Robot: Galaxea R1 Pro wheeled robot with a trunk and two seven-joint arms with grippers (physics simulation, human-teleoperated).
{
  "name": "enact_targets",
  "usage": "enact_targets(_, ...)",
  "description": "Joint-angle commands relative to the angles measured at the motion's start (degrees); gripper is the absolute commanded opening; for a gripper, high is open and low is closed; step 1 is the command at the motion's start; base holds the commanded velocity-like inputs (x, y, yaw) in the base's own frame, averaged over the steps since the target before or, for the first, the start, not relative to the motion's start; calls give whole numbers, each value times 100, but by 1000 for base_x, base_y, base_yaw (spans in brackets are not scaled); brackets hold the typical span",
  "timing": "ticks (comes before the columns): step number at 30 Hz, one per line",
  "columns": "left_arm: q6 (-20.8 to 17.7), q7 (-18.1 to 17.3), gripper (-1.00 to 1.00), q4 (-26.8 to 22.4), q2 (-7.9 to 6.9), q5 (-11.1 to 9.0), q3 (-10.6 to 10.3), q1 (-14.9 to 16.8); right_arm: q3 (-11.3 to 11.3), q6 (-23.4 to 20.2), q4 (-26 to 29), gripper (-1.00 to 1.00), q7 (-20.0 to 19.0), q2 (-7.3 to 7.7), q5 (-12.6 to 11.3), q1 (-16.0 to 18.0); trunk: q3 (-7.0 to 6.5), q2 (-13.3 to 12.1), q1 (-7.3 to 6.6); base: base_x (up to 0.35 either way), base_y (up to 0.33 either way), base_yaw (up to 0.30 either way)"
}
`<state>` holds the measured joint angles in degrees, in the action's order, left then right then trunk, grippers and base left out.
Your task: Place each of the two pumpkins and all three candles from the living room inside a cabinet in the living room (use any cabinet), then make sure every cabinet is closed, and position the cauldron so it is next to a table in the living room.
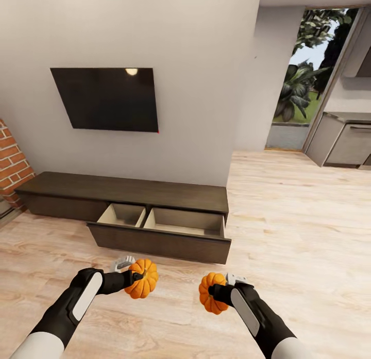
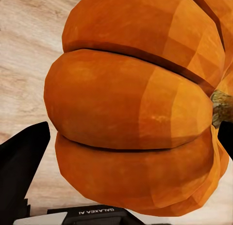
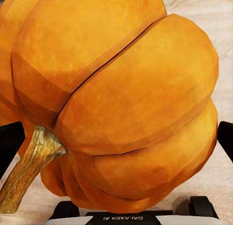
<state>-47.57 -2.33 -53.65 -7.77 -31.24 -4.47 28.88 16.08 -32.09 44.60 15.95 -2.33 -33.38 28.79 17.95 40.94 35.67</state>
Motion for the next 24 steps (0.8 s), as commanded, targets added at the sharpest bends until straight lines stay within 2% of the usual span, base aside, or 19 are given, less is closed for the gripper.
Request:
enact_targets(1,-16,-14,-100,-5,-5,27,-8,4,15,-13,14,-100,58,3,-64,4,7,5,1,0,0,0)
enact_targets(9,-16,-28,-100,-33,-5,12,2,4,18,-23,22,-100,53,4,-80,4,-3,5,1,2,16,-61)
enact_targets(15,-16,-30,-100,-15,-5,21,1,4,18,-25,22,-100,56,4,-83,4,-14,5,1,89,235,-96)
enact_targets(24,-16,-24,-100,-14,-5,21,-10,4,18,-34,22,-100,58,2,-81,4,-14,5,1,267,158,-2)
